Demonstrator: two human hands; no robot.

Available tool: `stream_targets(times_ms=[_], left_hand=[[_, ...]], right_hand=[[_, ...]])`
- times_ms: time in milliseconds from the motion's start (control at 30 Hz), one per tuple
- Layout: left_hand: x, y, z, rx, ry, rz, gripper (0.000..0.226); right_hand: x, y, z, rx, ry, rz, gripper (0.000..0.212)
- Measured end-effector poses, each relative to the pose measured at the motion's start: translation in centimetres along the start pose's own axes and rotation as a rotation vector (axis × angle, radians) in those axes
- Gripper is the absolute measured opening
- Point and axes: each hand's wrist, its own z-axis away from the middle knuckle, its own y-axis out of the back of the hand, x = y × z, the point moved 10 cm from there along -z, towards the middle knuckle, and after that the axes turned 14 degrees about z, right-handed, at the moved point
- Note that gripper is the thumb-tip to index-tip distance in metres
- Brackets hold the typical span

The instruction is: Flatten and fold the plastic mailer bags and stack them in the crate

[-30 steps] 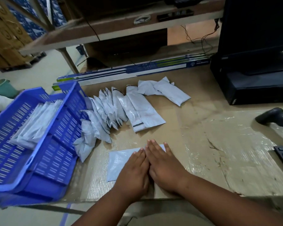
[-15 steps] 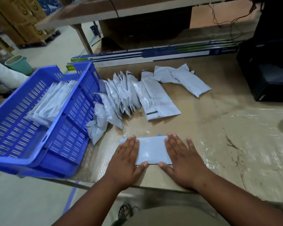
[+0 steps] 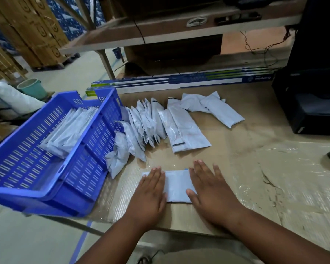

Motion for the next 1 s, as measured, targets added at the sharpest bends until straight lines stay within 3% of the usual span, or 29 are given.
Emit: stream_targets(times_ms=[67, 167, 267, 433, 767, 900, 1000], left_hand=[[1.5, -1.8, -0.9, -0.043, -0.056, 0.066, 0.067], [2.2, -3.0, -1.3, -0.047, -0.065, 0.084, 0.069], [0.8, -2.7, -0.8, -0.026, -0.063, 0.043, 0.069], [-3.0, -1.5, 0.5, -0.035, 0.059, -0.06, 0.082], [-4.7, -0.2, 1.8, -0.122, 0.249, -0.06, 0.085], [0.1, 0.0, 2.1, -0.062, 0.026, -0.021, 0.074], [3.5, -1.4, 2.6, -0.085, -0.092, 0.02, 0.071]], right_hand=[[-3.2, 0.2, -1.5, 0.005, 0.121, -0.049, 0.079], [-5.8, -1.9, -2.2, -0.119, 0.17, -0.124, 0.084], [-4.7, -3.2, -1.7, -0.09, 0.124, -0.127, 0.083], [-2.9, -4.2, -0.7, -0.127, 0.1, -0.048, 0.103], [2.6, -4.3, 2.0, -0.229, 0.024, 0.021, 0.095], [0.1, -2.0, 1.9, -0.045, 0.148, -0.007, 0.077], [-2.7, -3.1, 2.1, -0.05, 0.219, -0.042, 0.081]])
